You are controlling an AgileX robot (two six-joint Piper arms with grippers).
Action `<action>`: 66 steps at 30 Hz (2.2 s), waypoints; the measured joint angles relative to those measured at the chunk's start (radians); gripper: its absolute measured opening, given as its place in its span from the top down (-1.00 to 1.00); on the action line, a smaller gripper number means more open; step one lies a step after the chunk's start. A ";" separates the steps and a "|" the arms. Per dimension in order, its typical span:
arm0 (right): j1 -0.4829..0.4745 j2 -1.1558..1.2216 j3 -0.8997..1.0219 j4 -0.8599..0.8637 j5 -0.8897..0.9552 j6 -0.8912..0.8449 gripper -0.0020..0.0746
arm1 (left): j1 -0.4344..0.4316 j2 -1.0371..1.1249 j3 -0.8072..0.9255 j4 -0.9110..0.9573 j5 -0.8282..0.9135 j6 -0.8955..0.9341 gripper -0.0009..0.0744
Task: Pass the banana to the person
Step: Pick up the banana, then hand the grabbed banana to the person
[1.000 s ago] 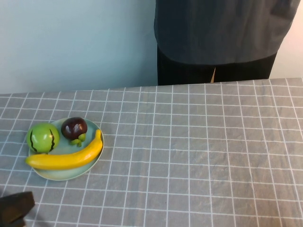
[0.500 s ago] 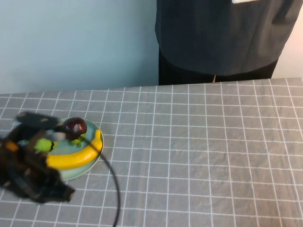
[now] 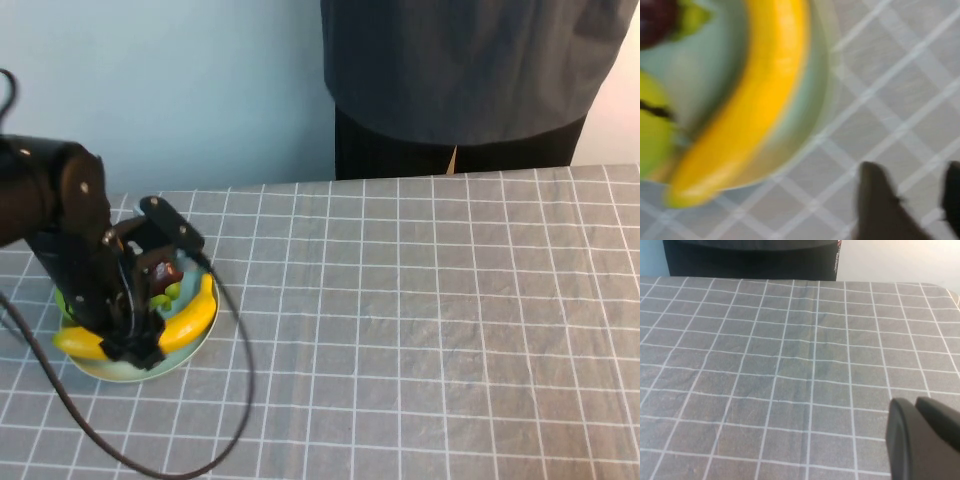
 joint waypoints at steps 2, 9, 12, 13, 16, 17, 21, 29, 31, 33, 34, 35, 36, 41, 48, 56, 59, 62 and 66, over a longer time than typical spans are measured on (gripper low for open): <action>0.000 0.000 0.000 0.000 0.000 0.000 0.96 | 0.004 0.035 -0.001 0.090 -0.034 0.028 -0.03; 0.000 0.000 0.000 0.000 0.000 0.000 0.96 | 0.024 0.115 -0.005 0.210 -0.180 0.112 -0.33; 0.000 0.000 0.000 0.000 0.000 0.000 0.96 | 0.030 0.155 -0.005 0.217 -0.201 0.160 -0.32; 0.000 0.000 0.000 0.000 0.000 0.000 0.96 | 0.033 0.169 -0.005 0.219 -0.205 0.180 -0.32; 0.000 0.000 0.000 0.000 0.000 0.000 0.96 | 0.045 0.200 -0.005 0.226 -0.240 0.223 -0.30; 0.000 0.000 0.000 0.000 0.000 0.000 0.96 | 0.050 0.208 -0.005 0.226 -0.256 0.233 -0.29; 0.000 0.000 0.000 0.000 0.000 0.000 0.96 | 0.061 0.237 -0.005 0.242 -0.305 0.244 -0.29; 0.000 0.000 0.000 0.000 0.000 0.000 0.96 | 0.071 0.286 -0.005 0.261 -0.353 0.289 -0.28; 0.000 0.000 0.000 0.000 0.000 0.000 0.96 | 0.071 0.301 -0.006 0.261 -0.362 0.296 -0.27; 0.000 0.000 0.000 0.000 0.000 0.000 0.96 | 0.071 0.308 -0.007 0.261 -0.363 0.302 -0.22; 0.000 0.000 0.000 0.000 0.000 0.000 0.96 | 0.071 0.308 -0.007 0.261 -0.365 0.304 -0.17; 0.000 0.000 0.000 0.000 0.000 0.000 0.96 | 0.071 0.308 -0.007 0.261 -0.368 0.305 -0.11; 0.000 0.000 0.000 0.000 0.000 0.000 0.96 | 0.071 0.308 -0.007 0.261 -0.368 0.305 -0.04; 0.000 0.000 0.000 0.000 0.000 0.000 0.96 | 0.071 0.304 -0.011 0.259 -0.361 0.309 0.25; 0.000 0.000 0.000 0.000 0.000 0.000 0.96 | 0.056 0.146 -0.011 0.167 -0.277 0.309 0.25; 0.000 0.000 0.000 0.000 0.000 0.000 0.96 | -0.120 -0.053 -0.093 -0.029 -0.407 0.319 0.25; 0.000 0.000 0.000 0.000 0.000 0.000 0.96 | -0.180 -0.037 -0.183 -0.052 -0.468 0.303 0.25; 0.000 0.000 0.000 0.000 0.000 0.000 0.96 | -0.220 0.016 -0.274 -0.059 -0.506 0.291 0.25; 0.000 0.000 0.000 0.000 0.000 0.000 0.96 | -0.239 0.112 -0.402 -0.073 -0.539 0.275 0.25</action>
